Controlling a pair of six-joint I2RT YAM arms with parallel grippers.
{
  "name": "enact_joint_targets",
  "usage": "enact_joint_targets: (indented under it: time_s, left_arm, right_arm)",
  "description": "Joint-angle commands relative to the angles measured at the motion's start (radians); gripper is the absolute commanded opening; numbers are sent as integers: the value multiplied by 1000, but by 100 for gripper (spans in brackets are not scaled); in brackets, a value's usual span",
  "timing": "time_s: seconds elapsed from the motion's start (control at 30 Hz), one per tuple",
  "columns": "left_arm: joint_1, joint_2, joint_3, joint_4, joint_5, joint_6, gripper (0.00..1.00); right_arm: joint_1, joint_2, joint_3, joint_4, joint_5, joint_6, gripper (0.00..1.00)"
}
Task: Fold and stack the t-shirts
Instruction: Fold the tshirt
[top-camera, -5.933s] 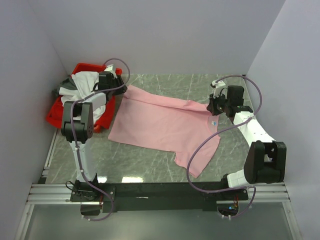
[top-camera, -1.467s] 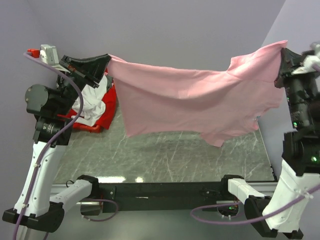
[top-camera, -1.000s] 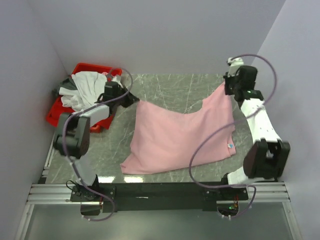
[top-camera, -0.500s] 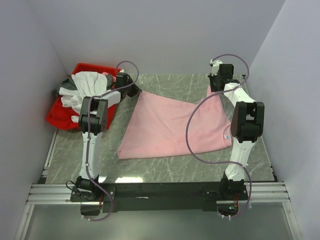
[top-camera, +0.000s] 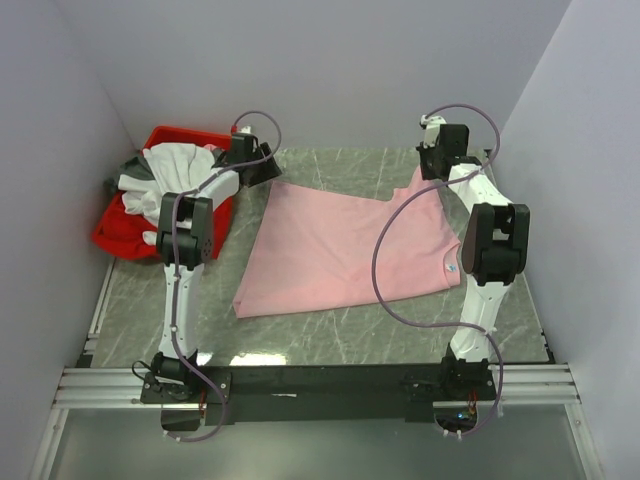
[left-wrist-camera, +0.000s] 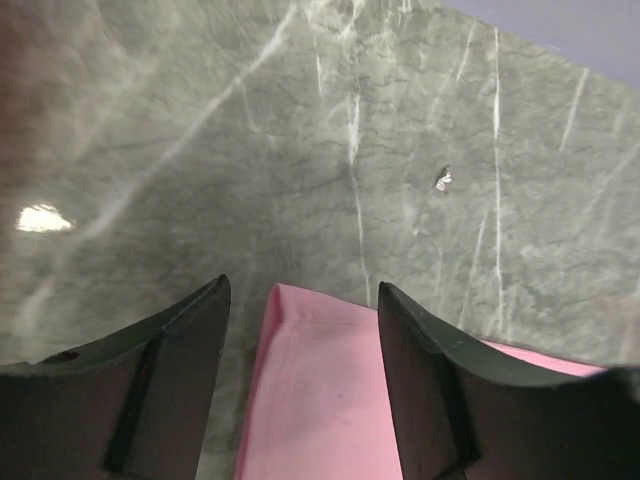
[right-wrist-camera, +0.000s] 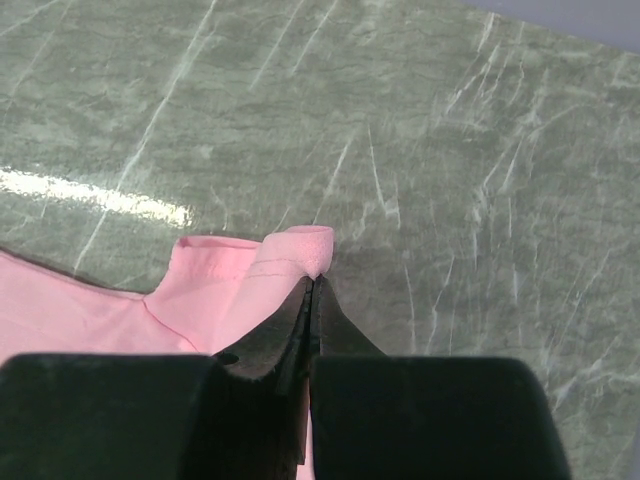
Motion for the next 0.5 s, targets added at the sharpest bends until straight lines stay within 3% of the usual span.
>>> enact_joint_targets:
  time_s: [0.0, 0.27, 0.47]
  left_arm:
    - [-5, -38, 107, -131, -81, 140, 65]
    - [-14, 15, 171, -234, 11, 307, 45]
    - [-20, 78, 256, -288, 54, 362, 45]
  right_arm:
    - [4, -50, 0, 37, -14, 6, 0]
    - [-6, -70, -23, 40, -26, 7, 0]
    - [-9, -76, -37, 39, -31, 7, 0]
